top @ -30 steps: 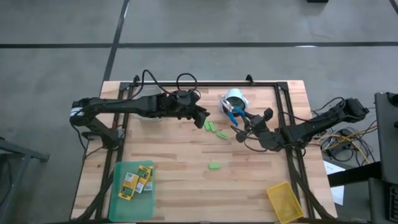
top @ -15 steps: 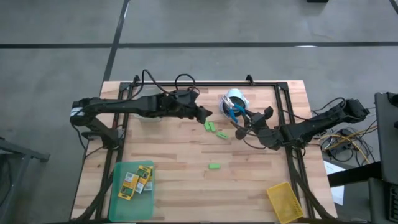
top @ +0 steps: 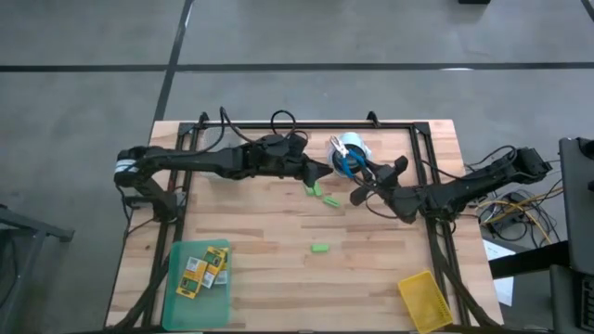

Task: Pick & Place School Supplies
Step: Put the blue puncher hole into the gray bin

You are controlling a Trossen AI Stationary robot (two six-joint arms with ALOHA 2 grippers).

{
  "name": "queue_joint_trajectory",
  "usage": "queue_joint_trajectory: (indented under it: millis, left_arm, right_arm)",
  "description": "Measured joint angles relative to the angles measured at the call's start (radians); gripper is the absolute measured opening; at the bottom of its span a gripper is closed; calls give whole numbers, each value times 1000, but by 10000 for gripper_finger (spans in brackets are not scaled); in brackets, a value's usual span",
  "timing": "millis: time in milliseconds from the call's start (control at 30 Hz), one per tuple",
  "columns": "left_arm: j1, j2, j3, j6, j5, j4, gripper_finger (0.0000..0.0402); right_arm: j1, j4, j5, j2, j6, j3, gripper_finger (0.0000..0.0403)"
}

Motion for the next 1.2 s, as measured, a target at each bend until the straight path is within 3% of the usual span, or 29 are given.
queue_joint_trajectory:
  millis: [133,400,867,1200]
  left_arm:
    - [0,17,0,-2,3,35,151]
    - [0,43,0,-14,33,104,151]
    - [0,44,0,-26,37,97,151]
    - [0,43,-1,-27,36,92,151]
  right_arm:
    - [-6,10,-18,0,-10,0,36]
    - [-33,26,-203,0,-38,0,36]
    - [-56,44,-154,0,-15,0,36]
    - [-56,86,-228,0,-58,0,36]
